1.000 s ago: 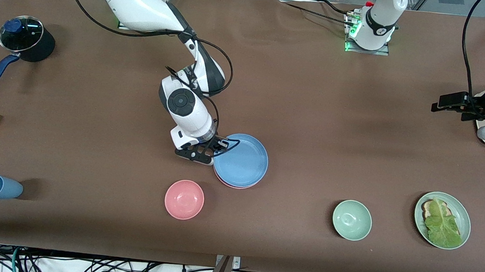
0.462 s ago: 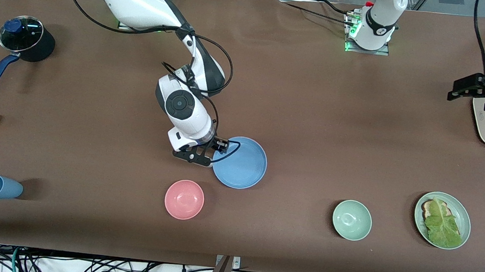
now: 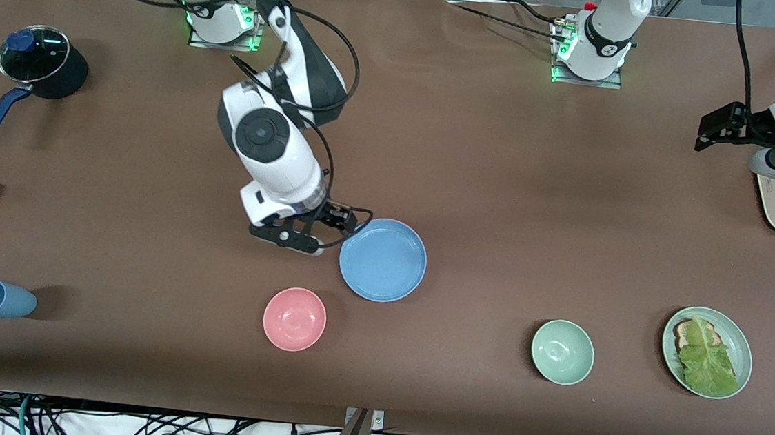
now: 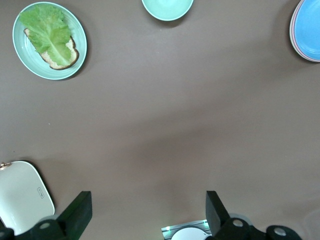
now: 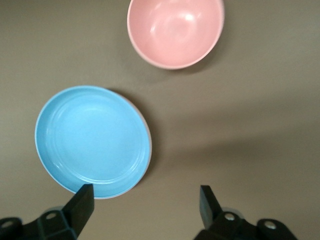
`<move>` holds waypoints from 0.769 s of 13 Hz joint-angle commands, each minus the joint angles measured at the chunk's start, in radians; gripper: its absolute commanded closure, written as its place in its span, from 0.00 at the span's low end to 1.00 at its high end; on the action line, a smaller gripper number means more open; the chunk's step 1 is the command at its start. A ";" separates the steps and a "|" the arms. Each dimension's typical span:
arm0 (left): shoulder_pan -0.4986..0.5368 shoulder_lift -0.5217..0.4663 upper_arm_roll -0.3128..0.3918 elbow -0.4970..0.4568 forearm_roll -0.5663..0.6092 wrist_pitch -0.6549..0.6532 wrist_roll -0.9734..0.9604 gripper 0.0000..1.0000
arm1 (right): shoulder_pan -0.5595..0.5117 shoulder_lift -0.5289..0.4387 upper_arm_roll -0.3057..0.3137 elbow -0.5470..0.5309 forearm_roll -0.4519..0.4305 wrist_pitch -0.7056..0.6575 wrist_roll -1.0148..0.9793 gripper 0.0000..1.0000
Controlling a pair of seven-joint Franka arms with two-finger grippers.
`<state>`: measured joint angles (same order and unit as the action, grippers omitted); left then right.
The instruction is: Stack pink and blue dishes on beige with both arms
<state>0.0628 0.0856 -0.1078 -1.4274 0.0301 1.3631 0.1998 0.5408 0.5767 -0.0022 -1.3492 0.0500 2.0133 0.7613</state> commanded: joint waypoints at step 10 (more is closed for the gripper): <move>0.052 -0.070 -0.016 -0.024 -0.032 -0.016 0.013 0.00 | -0.384 -0.415 0.002 -0.036 0.005 -0.510 -0.692 0.00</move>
<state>0.0995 0.0437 -0.1085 -1.4279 0.0258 1.3550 0.2037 0.2174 0.2160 -0.0343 -1.3486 0.0514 1.5585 0.1452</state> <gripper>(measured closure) 0.000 0.000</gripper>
